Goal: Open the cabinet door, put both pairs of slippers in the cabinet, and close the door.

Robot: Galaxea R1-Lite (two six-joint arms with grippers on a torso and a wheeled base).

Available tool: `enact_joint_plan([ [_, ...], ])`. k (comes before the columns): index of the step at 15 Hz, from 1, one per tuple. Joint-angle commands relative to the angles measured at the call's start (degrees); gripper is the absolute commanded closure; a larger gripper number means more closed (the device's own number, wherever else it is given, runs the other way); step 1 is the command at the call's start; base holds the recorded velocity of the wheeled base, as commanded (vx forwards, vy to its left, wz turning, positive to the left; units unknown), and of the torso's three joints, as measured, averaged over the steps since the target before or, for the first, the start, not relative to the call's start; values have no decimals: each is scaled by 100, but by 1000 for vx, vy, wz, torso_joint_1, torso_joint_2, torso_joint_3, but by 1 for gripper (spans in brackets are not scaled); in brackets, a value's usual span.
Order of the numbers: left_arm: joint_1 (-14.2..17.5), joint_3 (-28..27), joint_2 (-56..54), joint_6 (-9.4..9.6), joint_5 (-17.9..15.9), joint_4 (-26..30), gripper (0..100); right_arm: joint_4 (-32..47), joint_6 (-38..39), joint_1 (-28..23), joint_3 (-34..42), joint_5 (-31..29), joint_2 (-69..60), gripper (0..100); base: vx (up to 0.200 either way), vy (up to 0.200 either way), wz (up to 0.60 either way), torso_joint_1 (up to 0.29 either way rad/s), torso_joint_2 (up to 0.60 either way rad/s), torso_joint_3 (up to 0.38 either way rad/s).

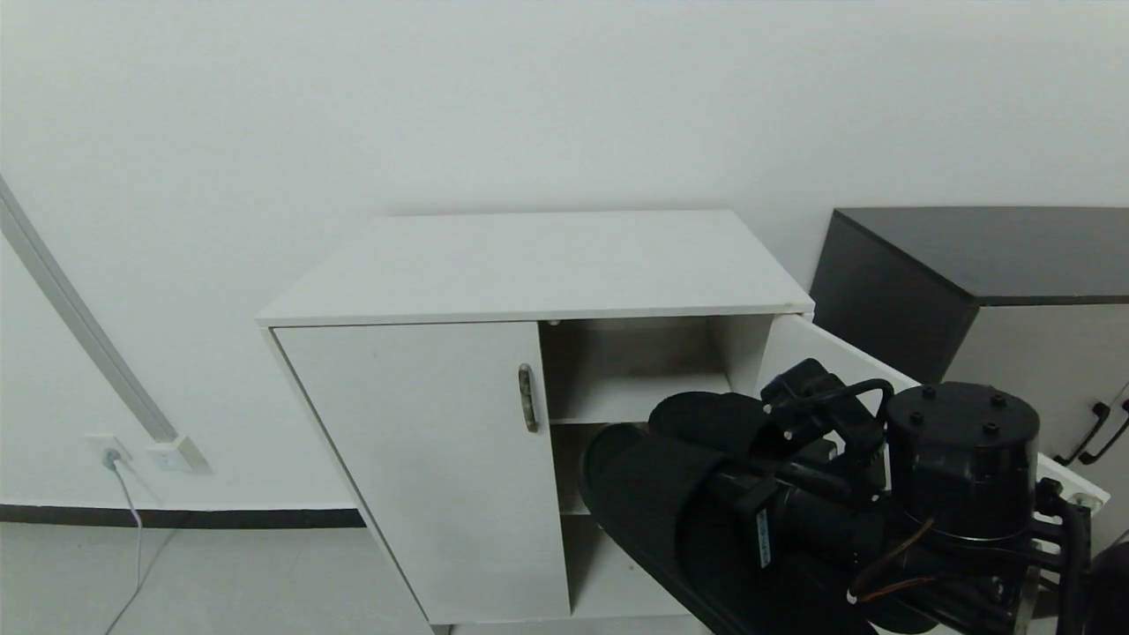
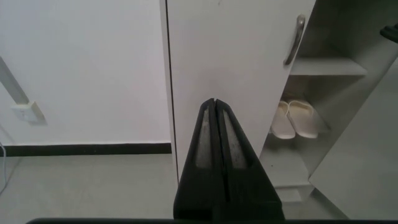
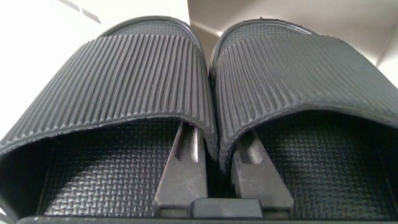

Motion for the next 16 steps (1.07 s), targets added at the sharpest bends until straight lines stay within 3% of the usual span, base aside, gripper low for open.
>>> enact_joint_plan([
  [1, 1, 1, 7, -1, 2, -1, 100, -3, 0, 3, 1, -2, 8, 100, 0, 0, 0, -178, 505, 315],
  [9, 1, 1, 7, -1, 2, -1, 100, -3, 0, 47, 18, -2, 8, 100, 0, 0, 0, -151, 477, 325],
  [16, 1, 1, 7, -10, 2, -1, 100, -82, 0, 100, 89, -2, 34, 100, 0, 0, 0, -73, 448, 371],
])
